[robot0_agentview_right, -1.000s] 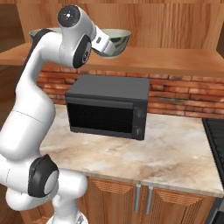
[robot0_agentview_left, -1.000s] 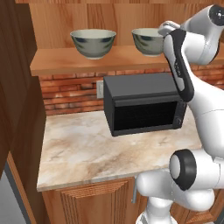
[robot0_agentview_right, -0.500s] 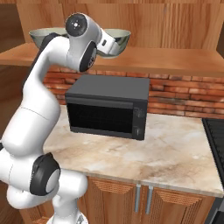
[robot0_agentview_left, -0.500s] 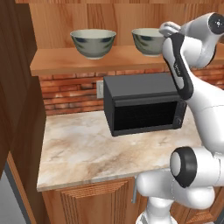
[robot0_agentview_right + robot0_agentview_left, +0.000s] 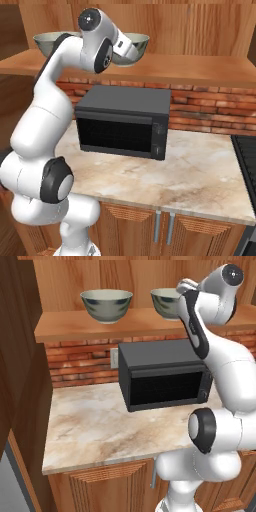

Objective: Pick up the bowls from the cabinet and place each bowl in front of a stool on the dining counter.

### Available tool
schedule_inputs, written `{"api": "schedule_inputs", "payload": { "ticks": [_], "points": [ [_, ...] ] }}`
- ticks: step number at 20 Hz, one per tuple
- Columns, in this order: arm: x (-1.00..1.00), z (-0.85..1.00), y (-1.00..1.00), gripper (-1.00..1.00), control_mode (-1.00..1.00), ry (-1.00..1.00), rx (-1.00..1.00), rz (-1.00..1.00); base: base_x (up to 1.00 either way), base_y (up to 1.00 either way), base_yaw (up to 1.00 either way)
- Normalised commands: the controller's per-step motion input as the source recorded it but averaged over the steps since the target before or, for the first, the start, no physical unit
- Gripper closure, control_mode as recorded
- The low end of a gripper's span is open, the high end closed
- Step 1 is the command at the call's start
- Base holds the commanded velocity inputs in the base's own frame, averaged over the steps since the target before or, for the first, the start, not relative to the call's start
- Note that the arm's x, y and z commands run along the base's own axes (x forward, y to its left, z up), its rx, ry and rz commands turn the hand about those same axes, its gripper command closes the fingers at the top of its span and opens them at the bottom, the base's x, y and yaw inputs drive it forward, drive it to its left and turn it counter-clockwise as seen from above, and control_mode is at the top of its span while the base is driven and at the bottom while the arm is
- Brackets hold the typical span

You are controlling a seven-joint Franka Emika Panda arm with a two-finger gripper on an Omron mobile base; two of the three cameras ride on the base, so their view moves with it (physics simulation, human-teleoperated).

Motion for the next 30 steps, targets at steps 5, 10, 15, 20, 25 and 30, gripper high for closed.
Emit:
{"api": "schedule_inputs", "payload": {
  "ticks": [5, 10, 15, 20, 25, 30],
  "points": [
    [0.29, 0.25, 0.0, -1.0, -1.0, 0.19, 0.05, -0.12, 0.0, 0.0, 0.0],
    [0.16, 0.02, 0.0, -1.0, -1.0, 0.05, 0.05, -0.11, 0.0, 0.0, 0.0],
    [0.08, -0.05, 0.0, -1.0, -1.0, 0.0, 0.02, -0.07, 0.0, 0.0, 0.0],
    [0.1, -0.17, 0.0, -1.0, -1.0, 0.01, 0.0, -0.06, 0.0, 0.0, 0.0],
    [0.01, -0.34, 0.0, -1.0, -1.0, 0.01, 0.0, -0.06, 0.0, 0.0, 0.0],
    [0.17, -0.18, -0.01, -1.0, -1.0, 0.0, 0.0, -0.05, 0.0, 0.0, 0.0]
  ]
}}
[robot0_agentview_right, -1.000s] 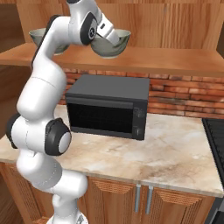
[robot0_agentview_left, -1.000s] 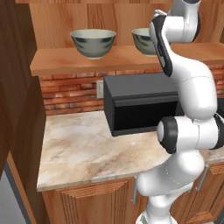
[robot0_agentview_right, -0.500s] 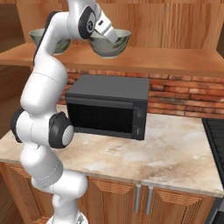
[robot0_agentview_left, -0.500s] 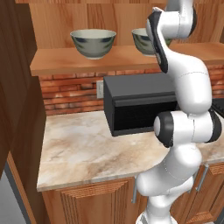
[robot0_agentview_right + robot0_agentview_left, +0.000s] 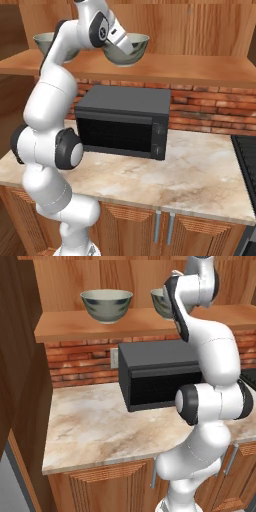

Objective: Pick up the bowls from the cabinet and place each bowl in front of a stool on the dining counter.

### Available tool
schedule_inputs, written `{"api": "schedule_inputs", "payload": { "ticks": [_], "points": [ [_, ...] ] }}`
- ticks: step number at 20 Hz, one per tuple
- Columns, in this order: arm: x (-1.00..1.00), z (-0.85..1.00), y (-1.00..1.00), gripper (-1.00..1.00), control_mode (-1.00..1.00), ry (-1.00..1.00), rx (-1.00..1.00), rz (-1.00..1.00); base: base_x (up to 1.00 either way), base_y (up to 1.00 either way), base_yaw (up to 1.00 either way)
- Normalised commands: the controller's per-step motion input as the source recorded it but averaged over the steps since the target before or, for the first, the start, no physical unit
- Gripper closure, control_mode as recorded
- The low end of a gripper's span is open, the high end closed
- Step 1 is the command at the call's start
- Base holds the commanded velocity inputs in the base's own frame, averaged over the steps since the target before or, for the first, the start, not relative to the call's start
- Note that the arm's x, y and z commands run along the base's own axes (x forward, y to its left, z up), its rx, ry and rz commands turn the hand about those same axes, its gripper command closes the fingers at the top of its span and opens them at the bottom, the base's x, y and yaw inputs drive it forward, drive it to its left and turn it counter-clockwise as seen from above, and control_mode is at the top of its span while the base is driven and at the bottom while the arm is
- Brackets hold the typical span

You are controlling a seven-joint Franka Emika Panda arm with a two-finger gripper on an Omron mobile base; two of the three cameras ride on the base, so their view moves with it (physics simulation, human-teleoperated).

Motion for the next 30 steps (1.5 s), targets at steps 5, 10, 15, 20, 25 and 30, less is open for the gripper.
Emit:
{"api": "schedule_inputs", "payload": {
  "ticks": [5, 10, 15, 20, 25, 30],
  "points": [
    [0.33, -0.01, -0.02, -1.0, -1.0, 0.01, 0.0, -0.04, 0.0, 0.0, 0.0],
    [0.31, 0.0, 0.0, -1.0, -1.0, 0.01, 0.0, -0.06, 0.0, 0.0, 0.0],
    [0.09, -0.13, 0.0, -1.0, -1.0, 0.07, 0.0, -0.07, 0.0, 0.0, 0.0],
    [-0.11, -0.47, 0.0, 1.0, -1.0, 0.12, 0.0, -0.09, 0.0, 0.0, 0.0],
    [-0.04, -0.26, 0.0, 1.0, -1.0, 0.02, 0.0, -0.06, 0.0, 0.0, 0.0],
    [-0.04, 0.0, 0.0, 1.0, -1.0, 0.0, 0.0, 0.0, 0.0, 0.0, 0.0]
  ]
}}
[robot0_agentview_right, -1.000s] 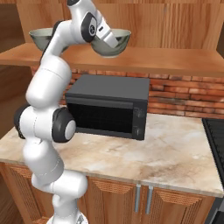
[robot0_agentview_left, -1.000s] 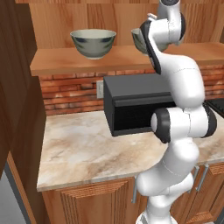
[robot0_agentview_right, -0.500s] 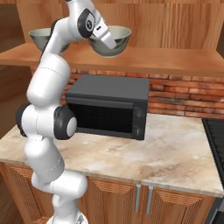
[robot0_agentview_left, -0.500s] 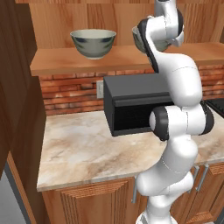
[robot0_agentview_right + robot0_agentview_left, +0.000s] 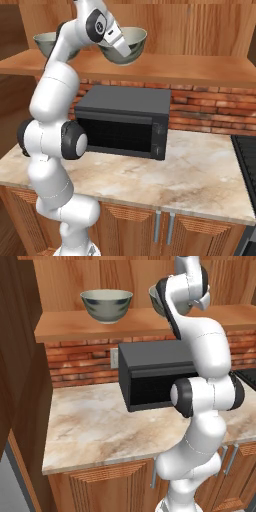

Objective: Pick up the bowls from the cabinet and place each bowl in front of a stool on the dining counter.

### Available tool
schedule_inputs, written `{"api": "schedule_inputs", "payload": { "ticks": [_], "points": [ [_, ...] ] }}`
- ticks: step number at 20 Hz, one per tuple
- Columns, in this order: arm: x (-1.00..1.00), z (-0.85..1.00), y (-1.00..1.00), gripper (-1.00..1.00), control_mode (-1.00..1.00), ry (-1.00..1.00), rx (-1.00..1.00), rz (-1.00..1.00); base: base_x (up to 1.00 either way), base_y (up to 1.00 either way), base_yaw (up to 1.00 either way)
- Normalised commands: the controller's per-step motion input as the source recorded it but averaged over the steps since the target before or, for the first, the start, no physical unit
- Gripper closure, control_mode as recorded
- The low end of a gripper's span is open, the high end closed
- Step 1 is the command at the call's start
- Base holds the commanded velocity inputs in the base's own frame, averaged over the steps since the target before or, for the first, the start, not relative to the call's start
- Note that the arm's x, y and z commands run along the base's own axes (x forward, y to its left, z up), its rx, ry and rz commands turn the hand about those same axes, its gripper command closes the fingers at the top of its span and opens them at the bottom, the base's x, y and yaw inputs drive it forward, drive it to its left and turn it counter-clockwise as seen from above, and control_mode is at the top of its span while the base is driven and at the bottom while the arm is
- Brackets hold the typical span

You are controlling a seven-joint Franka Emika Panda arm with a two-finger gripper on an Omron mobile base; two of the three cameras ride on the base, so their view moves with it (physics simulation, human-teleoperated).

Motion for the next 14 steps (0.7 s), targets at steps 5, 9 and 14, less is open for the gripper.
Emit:
{"api": "schedule_inputs", "payload": {
  "ticks": [5, 9, 14],
  "points": [
    [-0.88, -0.09, -0.21, 1.0, -1.0, 0.0, 0.0, -0.03, 0.0, 0.0, 0.0],
    [-1.0, -0.08, -0.34, 1.0, -1.0, 0.0, 0.02, -0.05, 0.0, 0.0, 0.0],
    [-1.0, -0.21, -0.13, 1.0, -1.0, -0.07, 0.01, -0.01, 0.0, 0.0, 0.0]
  ]
}}
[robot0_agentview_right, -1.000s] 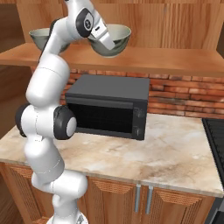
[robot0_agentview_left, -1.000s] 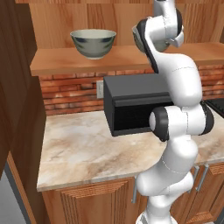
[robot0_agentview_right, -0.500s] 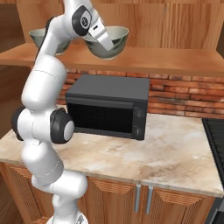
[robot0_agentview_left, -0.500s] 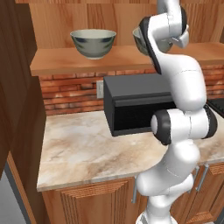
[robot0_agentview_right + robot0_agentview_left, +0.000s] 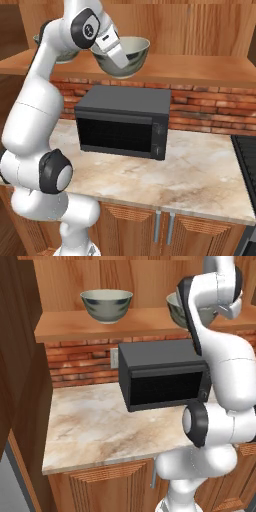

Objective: Pick up the bowls from the cabinet and place each bowl in front of a stool on the dining counter.

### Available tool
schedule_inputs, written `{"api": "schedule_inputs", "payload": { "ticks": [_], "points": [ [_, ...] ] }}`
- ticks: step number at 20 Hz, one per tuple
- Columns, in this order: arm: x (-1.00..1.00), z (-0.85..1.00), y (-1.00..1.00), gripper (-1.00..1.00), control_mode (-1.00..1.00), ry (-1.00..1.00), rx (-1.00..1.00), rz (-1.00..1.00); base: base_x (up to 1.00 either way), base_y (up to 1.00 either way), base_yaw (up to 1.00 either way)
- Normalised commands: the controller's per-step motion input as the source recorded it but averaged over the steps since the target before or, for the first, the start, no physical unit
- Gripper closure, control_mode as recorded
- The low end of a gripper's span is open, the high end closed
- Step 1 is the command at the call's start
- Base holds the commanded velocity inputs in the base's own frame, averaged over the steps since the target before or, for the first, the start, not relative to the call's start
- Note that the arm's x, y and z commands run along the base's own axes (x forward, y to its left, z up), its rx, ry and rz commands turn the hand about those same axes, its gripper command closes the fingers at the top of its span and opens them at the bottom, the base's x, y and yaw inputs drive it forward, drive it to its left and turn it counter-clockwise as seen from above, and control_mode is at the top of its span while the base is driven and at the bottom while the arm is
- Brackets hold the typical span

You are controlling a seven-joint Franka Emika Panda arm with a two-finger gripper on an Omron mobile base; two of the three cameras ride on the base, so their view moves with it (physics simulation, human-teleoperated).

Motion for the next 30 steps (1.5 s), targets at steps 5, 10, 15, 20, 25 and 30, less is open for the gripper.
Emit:
{"api": "schedule_inputs", "payload": {
  "ticks": [5, 10, 15, 20, 25, 30],
  "points": [
    [-1.0, -0.32, 0.0, 1.0, -1.0, -0.18, 0.0, 0.0, 0.0, 0.0, 0.0],
    [-0.92, -0.26, 0.0, 1.0, -1.0, -0.15, 0.0, 0.01, 0.0, 0.0, 0.0],
    [0.0, 0.0, 0.0, 1.0, 1.0, 0.0, 0.0, 0.0, -0.92, 0.0, 0.02],
    [0.0, 0.0, 0.0, 1.0, 1.0, 0.0, 0.0, 0.0, -0.87, 0.0, 0.03],
    [0.0, 0.0, 0.0, 1.0, 1.0, 0.0, 0.0, 0.0, -0.78, -0.03, 0.05],
    [0.0, 0.0, 0.0, 1.0, 1.0, 0.0, 0.0, 0.0, -0.7, -0.11, 0.06]
  ]
}}
